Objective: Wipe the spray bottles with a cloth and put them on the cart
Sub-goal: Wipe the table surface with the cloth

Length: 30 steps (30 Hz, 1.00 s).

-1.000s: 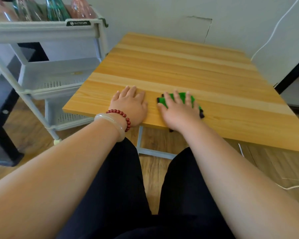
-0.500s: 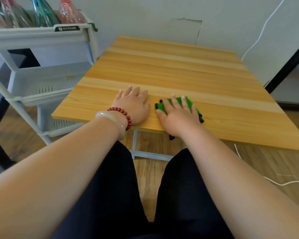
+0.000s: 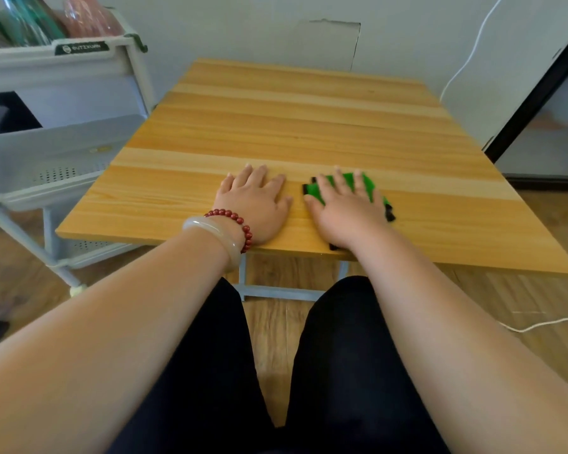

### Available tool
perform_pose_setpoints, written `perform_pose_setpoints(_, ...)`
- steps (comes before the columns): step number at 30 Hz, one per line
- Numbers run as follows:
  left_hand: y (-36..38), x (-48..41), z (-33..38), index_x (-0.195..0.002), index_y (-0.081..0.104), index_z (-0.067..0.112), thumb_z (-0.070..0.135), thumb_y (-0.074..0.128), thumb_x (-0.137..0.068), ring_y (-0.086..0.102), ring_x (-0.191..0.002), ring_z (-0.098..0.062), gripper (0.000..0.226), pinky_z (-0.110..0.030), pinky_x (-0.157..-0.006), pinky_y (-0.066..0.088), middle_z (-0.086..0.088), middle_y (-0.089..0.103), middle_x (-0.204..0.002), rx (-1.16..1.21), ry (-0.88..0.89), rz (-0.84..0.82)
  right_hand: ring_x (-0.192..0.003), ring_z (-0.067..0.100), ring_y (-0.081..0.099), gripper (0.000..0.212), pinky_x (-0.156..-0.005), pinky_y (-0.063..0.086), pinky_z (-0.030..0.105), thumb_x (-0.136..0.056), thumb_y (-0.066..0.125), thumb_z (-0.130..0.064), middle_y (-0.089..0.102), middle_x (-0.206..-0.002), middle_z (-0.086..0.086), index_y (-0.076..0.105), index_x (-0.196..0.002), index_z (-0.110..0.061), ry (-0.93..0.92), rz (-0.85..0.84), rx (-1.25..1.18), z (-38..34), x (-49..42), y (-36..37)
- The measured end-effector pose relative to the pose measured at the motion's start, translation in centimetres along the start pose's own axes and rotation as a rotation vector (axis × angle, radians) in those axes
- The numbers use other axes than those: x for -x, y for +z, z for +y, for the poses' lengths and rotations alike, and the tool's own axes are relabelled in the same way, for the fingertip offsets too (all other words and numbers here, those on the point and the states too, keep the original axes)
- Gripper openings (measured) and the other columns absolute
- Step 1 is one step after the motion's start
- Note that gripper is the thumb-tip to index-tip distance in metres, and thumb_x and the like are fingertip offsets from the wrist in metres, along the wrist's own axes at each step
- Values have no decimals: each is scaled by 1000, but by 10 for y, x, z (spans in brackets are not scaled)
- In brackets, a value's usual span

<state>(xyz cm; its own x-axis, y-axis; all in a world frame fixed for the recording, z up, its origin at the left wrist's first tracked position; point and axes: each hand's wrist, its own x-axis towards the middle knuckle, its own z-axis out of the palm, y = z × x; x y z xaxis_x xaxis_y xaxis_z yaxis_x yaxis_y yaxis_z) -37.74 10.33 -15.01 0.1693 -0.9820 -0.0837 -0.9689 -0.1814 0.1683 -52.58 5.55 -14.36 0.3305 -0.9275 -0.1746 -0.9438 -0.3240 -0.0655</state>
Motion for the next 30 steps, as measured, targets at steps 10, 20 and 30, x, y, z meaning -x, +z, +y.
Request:
perform_pose_setpoints(10, -11, -7, 2, -155, 24, 25, 44, 25, -106, 17, -151, -27, 53, -43, -123, 5, -7, 21, -163, 29, 20, 29, -150, 33, -15, 61, -121, -4, 55, -103, 11, -55, -15, -165, 0, -2, -158, -32, 438, -31, -96, 69, -37, -22)
perform_pose_setpoints(20, -15, -51, 8, -158, 13, 28, 37, 19, -108, -3, -154, -26, 52, -43, -123, 1, -5, 1, -167, 37, 6, -40, -152, 27, -8, 60, -123, 1, 48, -102, 13, -60, -9, -165, -4, 2, -157, -38, 50, -20, -6, 68, -56, -25)
perform_pose_setpoints(30, -7, -59, 8, -158, 10, 33, 41, 17, -107, -2, -154, -24, 53, -43, -124, 0, -4, 1, -167, -20, -14, -30, -152, 24, -10, 60, -122, -1, 46, -102, 14, -60, -11, -165, -7, 2, -156, -39, -130, -23, 10, 30, -74, -16)
